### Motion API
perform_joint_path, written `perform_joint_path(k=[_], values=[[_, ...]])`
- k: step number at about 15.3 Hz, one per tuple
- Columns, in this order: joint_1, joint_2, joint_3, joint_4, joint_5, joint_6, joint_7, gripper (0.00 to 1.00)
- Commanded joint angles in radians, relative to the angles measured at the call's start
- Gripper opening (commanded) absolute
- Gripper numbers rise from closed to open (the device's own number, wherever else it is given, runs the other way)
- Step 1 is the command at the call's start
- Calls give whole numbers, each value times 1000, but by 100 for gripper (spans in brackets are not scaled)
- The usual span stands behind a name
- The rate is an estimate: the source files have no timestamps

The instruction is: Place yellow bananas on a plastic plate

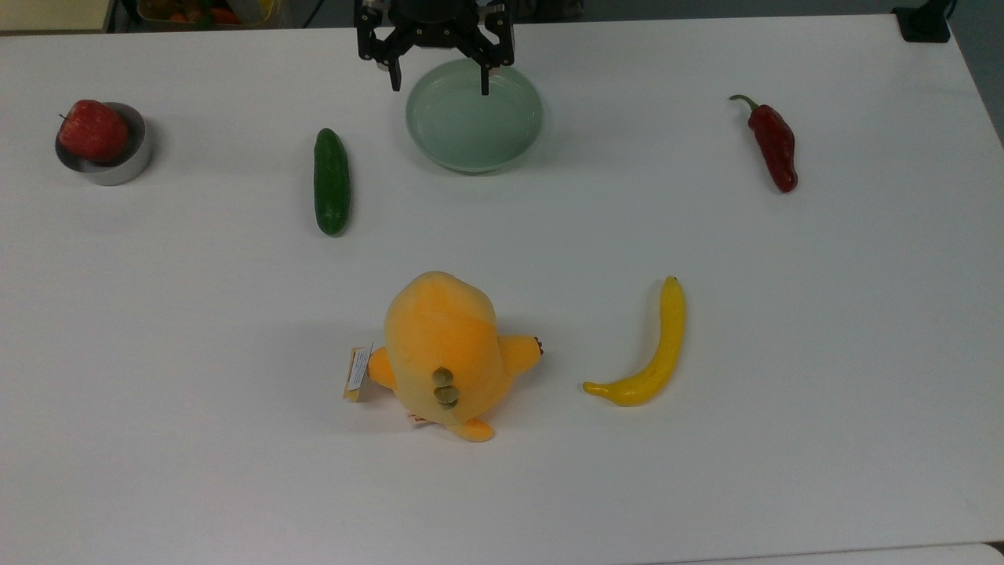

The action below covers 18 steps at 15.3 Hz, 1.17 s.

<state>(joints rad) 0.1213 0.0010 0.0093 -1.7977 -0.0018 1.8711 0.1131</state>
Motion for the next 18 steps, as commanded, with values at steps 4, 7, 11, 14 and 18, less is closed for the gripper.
perform_joint_path(k=[4, 7, 11, 14, 18], values=[[8, 0, -17, -40, 19, -18, -127, 100], [5, 1, -17, -46, 19, -10, -127, 100], [0, -1, -18, -46, 19, -7, -130, 100], [-3, -1, -22, -46, 16, -7, -131, 100], [-5, 4, -23, -48, 13, -6, -124, 100]])
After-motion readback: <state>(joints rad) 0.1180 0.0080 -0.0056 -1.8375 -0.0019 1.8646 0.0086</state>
